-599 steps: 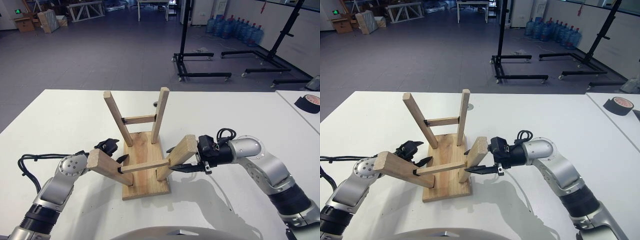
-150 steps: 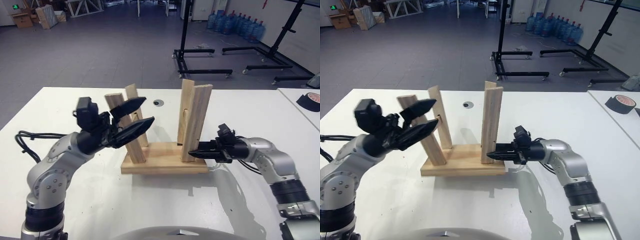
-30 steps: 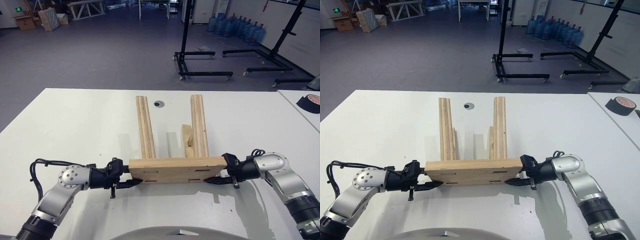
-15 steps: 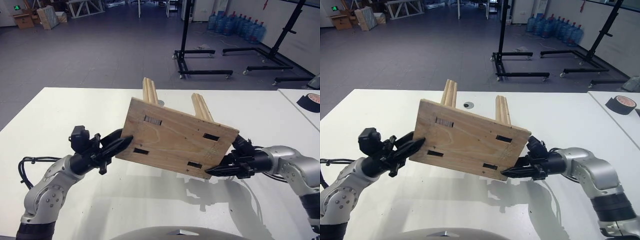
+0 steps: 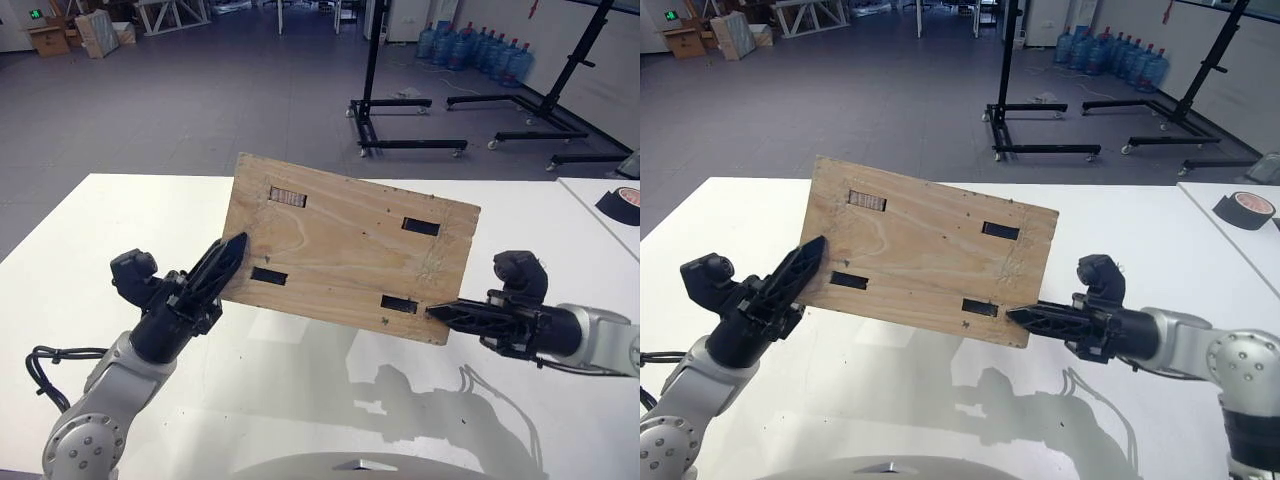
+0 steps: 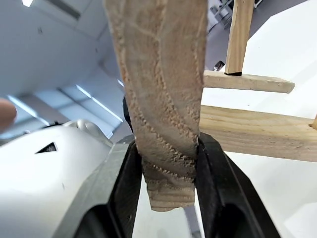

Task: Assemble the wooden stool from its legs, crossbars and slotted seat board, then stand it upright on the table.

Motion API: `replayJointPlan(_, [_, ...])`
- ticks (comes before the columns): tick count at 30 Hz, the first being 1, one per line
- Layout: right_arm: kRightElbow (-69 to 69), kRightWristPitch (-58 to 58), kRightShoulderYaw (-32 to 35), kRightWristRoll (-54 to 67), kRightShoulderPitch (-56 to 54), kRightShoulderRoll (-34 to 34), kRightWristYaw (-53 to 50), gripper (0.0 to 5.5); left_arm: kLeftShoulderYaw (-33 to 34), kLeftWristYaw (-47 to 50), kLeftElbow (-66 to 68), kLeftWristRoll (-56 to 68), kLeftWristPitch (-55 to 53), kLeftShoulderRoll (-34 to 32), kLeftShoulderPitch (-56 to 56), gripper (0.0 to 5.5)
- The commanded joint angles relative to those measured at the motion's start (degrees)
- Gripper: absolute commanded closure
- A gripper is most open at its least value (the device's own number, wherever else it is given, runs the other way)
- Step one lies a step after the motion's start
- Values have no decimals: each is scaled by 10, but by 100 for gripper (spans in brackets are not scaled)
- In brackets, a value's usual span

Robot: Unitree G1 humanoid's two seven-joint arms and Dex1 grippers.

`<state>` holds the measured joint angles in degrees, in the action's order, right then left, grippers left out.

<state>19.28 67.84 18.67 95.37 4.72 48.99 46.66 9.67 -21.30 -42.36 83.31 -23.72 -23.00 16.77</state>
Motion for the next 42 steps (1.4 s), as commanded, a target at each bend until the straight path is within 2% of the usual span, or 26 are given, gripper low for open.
replayJointPlan(1, [116, -95, -17, 174, 59, 6, -144, 411, -51, 64, -98, -1, -41, -30, 43, 396])
replayJointPlan(7, [183, -214, -38, 176, 114, -14, -217, 411, -100, 137, -112, 14, -16, -21, 58, 396])
replayJointPlan(13, [262, -352, -118, 176, 114, -62, -358, 404, -136, 277, -100, 64, 28, 5, 22, 396])
replayJointPlan(17, [296, -454, -181, 176, 97, -133, -504, 404, -157, 345, -73, 72, 36, 15, -11, 396])
replayJointPlan(20, [295, -530, -218, 176, 18, -216, -661, 404, -171, 453, -47, 84, 40, 27, -88, 396])
replayJointPlan(25, [250, -570, -216, 176, -89, -284, -853, 404, -159, 582, -19, 107, 68, 54, -185, 396])
replayJointPlan(28, [217, -570, -203, 176, -135, -291, -918, 404, -150, 656, 5, 88, 82, 74, -232, 396])
replayJointPlan(31, [170, -543, -204, 155, -164, -257, -971, 404, -145, 701, 28, 67, 72, 73, -257, 396])
replayJointPlan(35, [147, -500, -217, 108, -169, -216, -987, 396, -185, 707, 38, -65, -9, -5, -246, 396])
replayJointPlan(38, [131, -486, -225, 95, -164, -202, -987, 392, -176, 698, 56, -61, -6, -9, -236, 299])
replayJointPlan(40, [119, -481, -230, 95, -170, -200, -989, 388, -163, 686, 62, -63, -8, -5, -237, 259])
replayJointPlan(41, [114, -479, -233, 96, -174, -201, -991, 347, -158, 681, 63, -65, -10, 2, -236, 245])
replayJointPlan(42, [109, -477, -234, 97, -176, -203, -991, 330, -155, 676, 64, -68, -11, 8, -233, 232])
